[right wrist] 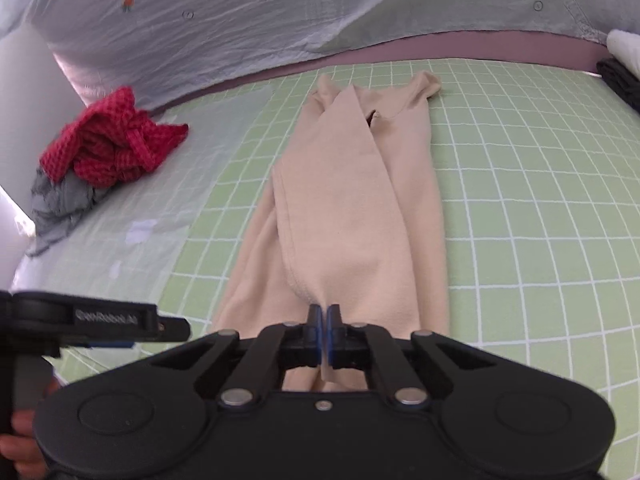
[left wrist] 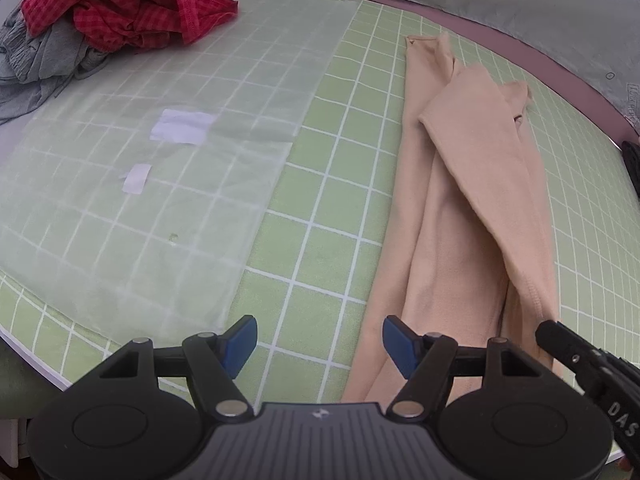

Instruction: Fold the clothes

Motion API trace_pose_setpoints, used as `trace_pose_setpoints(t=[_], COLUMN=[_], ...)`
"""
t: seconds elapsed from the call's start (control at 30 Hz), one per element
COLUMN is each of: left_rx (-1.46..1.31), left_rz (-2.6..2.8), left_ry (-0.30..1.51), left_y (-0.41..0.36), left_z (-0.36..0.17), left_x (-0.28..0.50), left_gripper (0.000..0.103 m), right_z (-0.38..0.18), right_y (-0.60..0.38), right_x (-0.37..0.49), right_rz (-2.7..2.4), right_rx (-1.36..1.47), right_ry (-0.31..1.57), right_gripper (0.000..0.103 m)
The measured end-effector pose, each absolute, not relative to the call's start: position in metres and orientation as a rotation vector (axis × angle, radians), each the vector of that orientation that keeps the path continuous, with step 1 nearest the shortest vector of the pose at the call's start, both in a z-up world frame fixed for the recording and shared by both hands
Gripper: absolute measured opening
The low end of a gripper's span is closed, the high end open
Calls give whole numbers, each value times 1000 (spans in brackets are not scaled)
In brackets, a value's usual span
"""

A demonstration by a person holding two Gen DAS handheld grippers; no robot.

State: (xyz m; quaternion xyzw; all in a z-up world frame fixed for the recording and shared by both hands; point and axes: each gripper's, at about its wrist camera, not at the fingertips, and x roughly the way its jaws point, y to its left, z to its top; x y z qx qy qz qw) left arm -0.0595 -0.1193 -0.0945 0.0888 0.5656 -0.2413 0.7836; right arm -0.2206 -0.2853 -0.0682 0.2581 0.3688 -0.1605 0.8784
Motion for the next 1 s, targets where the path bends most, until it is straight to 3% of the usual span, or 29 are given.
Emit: trace_pose_setpoints(t=[0.13,0.27,0.33,0.43,1.0], left_rx=[197,206,213,221,259], left_rz=[-536,-543,-552,-569,-744], left_ry=[1225,1238,1235,1240,1330], left_y=[-120,-119,-118,-118,-134], left_z=[-96,-98,-97,-98,-114], left_x=[-59,-57,-57,-57,-77], left_gripper=[70,70,70,70,74], right_z=[-61,-91,-91,-77,-120], right_y=[-282,-268,-266,-271,-293], right_x=[-220,-207,-210,-215,-236], right_rz=[-317,-327,-328,-403,-607], right_rx=[605,564,575,546,567], right_ry=[743,887,881,815,961], right_gripper=[3,24,28,46,54])
